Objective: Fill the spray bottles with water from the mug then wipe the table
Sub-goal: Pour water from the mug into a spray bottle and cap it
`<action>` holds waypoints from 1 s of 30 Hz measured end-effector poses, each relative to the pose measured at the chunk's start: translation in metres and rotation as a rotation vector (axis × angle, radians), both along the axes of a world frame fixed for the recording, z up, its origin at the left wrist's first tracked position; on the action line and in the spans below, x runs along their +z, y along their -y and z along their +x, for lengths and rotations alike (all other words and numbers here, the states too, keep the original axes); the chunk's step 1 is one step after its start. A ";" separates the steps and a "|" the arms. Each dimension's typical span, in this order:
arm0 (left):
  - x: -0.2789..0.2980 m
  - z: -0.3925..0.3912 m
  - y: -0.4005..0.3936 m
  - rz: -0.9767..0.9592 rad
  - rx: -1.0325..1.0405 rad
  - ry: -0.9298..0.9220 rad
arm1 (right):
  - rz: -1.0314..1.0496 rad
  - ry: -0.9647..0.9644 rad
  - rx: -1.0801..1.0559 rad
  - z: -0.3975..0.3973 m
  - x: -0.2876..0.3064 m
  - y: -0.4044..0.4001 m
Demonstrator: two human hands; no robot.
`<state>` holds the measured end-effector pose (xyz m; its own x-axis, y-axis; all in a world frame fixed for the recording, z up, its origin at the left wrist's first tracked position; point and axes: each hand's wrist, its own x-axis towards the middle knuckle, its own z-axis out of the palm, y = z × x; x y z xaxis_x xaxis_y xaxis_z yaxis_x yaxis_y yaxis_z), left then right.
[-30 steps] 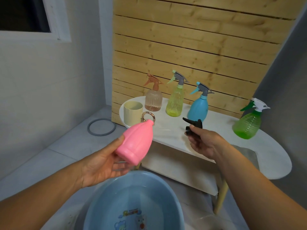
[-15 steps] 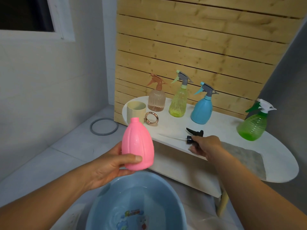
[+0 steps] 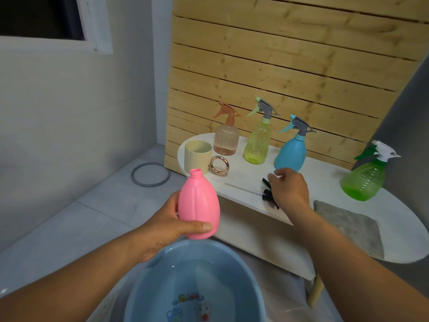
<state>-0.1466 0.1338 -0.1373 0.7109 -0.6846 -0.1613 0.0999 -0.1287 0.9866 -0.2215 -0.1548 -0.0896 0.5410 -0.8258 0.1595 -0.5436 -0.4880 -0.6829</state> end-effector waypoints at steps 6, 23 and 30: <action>-0.002 0.003 0.005 0.026 0.056 0.021 | -0.008 -0.033 0.359 0.058 0.033 -0.026; -0.016 0.004 -0.021 0.082 0.031 0.124 | 0.381 -0.050 0.636 0.099 0.042 -0.054; -0.021 -0.006 -0.035 0.106 0.030 0.184 | 0.536 -0.018 0.690 0.046 0.052 -0.087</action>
<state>-0.1523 0.1689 -0.1584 0.7551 -0.6484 -0.0968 -0.0751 -0.2323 0.9697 -0.1757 -0.0678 -0.0371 0.9465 -0.2744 -0.1698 -0.2579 -0.3273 -0.9090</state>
